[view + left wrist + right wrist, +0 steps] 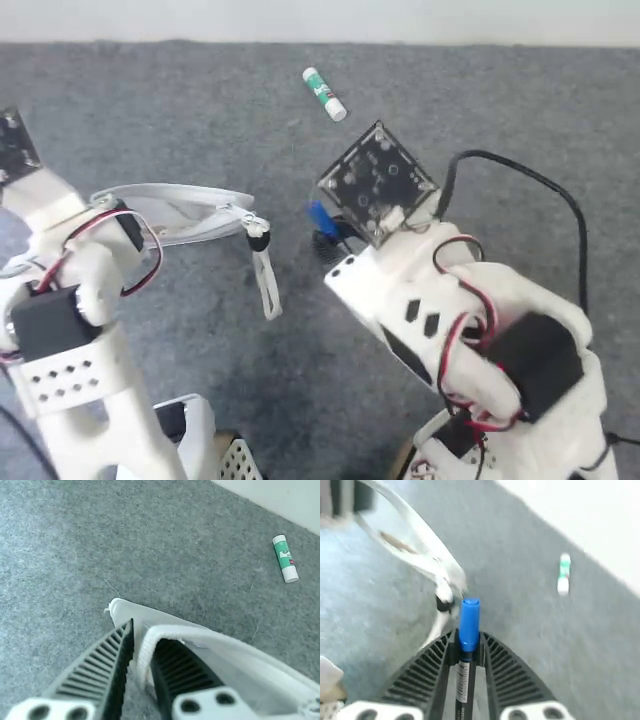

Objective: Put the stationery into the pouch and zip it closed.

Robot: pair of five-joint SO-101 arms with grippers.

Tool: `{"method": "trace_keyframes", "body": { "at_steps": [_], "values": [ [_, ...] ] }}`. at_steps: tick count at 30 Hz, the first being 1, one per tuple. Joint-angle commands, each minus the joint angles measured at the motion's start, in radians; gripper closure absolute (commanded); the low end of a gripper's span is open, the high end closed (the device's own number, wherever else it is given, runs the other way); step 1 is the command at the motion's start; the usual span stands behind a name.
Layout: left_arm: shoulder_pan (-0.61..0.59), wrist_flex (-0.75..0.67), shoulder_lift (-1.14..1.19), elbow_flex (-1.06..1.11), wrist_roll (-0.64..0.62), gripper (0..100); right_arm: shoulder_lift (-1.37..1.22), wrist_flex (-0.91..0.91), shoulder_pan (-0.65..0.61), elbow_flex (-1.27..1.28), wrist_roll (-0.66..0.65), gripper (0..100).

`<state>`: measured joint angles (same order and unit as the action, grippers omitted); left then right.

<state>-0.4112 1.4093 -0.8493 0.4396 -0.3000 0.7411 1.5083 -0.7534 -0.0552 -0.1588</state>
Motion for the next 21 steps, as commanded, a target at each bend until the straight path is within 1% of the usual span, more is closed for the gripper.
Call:
{"method": "trace_keyframes", "body": {
  "at_steps": [1, 8, 9, 15, 21],
  "values": [
    [0.006, -0.034, -0.006, -0.012, 0.009, 99, 0.030, -0.097, -0.041, -0.011, 0.012, 99.2],
    [0.006, -0.034, -0.006, -0.012, 0.009, 99, 0.030, -0.255, -0.105, -0.011, 0.012, 99.2],
    [0.006, -0.034, -0.006, -0.012, 0.009, 99, 0.028, -0.274, -0.107, -0.011, 0.028, 99.2],
    [0.006, -0.034, -0.006, -0.012, 0.009, 99, 0.022, -0.397, -0.107, -0.011, 0.239, 99.2],
    [0.006, -0.034, -0.006, -0.012, 0.009, 99, 0.021, -0.490, -0.107, -0.009, 0.319, 99.2]
  ]
}}
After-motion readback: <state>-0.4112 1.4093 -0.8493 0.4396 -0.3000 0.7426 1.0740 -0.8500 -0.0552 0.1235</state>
